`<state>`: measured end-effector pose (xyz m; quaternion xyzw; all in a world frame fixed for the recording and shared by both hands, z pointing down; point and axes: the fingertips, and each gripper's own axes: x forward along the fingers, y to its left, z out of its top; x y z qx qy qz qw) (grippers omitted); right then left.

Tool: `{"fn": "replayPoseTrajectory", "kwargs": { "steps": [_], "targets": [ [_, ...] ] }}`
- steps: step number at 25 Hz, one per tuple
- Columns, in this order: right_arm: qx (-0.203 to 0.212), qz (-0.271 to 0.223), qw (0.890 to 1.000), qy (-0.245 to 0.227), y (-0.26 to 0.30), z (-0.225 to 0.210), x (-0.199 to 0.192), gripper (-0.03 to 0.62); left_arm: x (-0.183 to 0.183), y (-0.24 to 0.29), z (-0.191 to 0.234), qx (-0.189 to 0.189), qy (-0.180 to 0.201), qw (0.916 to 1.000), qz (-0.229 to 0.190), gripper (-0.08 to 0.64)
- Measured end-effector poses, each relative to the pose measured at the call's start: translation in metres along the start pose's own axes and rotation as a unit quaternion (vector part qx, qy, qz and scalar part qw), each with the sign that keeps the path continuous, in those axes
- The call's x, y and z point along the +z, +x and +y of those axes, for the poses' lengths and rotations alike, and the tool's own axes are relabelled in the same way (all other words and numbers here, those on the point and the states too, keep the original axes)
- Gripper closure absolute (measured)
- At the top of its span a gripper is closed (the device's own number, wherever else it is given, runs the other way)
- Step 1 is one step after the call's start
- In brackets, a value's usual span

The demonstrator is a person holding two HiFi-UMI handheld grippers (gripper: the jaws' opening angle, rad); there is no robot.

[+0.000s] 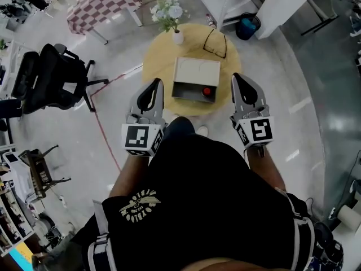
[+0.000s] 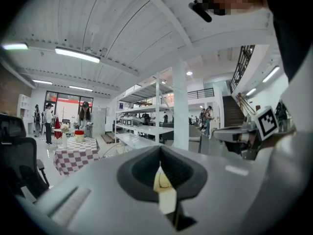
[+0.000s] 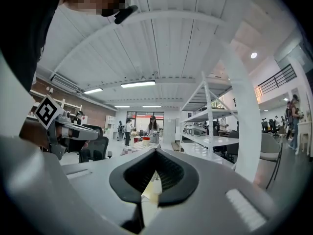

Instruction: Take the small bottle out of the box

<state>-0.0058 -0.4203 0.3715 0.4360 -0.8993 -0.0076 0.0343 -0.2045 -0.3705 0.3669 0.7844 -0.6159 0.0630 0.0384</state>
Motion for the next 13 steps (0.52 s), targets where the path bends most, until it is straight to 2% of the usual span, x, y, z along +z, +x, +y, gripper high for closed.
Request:
{"fn": "replayPoseTrajectory", "kwargs": {
  "steps": [8, 13],
  "targets": [
    [-0.021, 0.037, 0.999, 0.02, 0.024, 0.019, -0.002, 0.584, 0.0, 0.03, 0.019, -0.059, -0.01, 0.9982, 0.001, 0.56],
    [-0.035, 0.033, 0.998, 0.036, 0.055, 0.028, 0.006, 0.584, 0.015, 0.044, 0.047, -0.088, -0.002, 0.996, -0.012, 0.56]
  ]
}}
